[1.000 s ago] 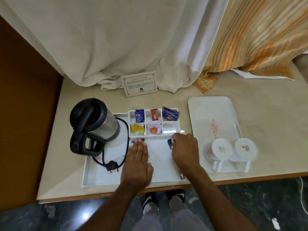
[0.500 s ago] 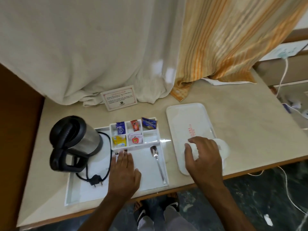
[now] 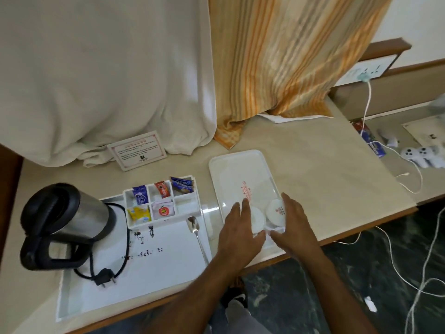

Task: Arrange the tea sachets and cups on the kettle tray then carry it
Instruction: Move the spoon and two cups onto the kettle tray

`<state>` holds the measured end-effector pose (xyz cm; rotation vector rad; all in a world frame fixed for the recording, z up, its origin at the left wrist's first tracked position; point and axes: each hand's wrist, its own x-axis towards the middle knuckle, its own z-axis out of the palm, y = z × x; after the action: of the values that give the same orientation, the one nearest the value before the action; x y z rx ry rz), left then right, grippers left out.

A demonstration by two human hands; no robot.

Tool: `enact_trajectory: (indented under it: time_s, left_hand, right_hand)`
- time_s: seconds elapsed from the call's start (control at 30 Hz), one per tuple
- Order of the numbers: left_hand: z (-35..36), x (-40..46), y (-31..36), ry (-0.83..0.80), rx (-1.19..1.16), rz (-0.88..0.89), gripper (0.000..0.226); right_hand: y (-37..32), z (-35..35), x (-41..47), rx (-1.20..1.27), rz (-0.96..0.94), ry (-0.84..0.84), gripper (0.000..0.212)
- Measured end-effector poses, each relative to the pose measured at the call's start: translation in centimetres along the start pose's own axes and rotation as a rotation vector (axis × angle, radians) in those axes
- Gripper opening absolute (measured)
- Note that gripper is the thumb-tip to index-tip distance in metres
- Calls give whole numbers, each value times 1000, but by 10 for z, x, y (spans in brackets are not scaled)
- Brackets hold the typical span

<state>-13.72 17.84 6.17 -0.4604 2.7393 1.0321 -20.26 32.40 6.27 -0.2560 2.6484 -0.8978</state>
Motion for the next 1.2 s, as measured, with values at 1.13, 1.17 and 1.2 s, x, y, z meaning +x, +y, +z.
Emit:
enact_trajectory:
  time_s: [1.13,1.17,1.2]
  left_hand:
    - [-191,-163,-191,696,302,-93,16]
    - [-195,-168,-203,682,323,-171,16]
    - [-194,-171,-216,655,328,-271,20]
  right_hand:
    - [-153,71,-45,124,-226,158,57]
    - [-148,75,-37,119,-154,153,49]
    - [-143,82,-30,98,-78,113,44]
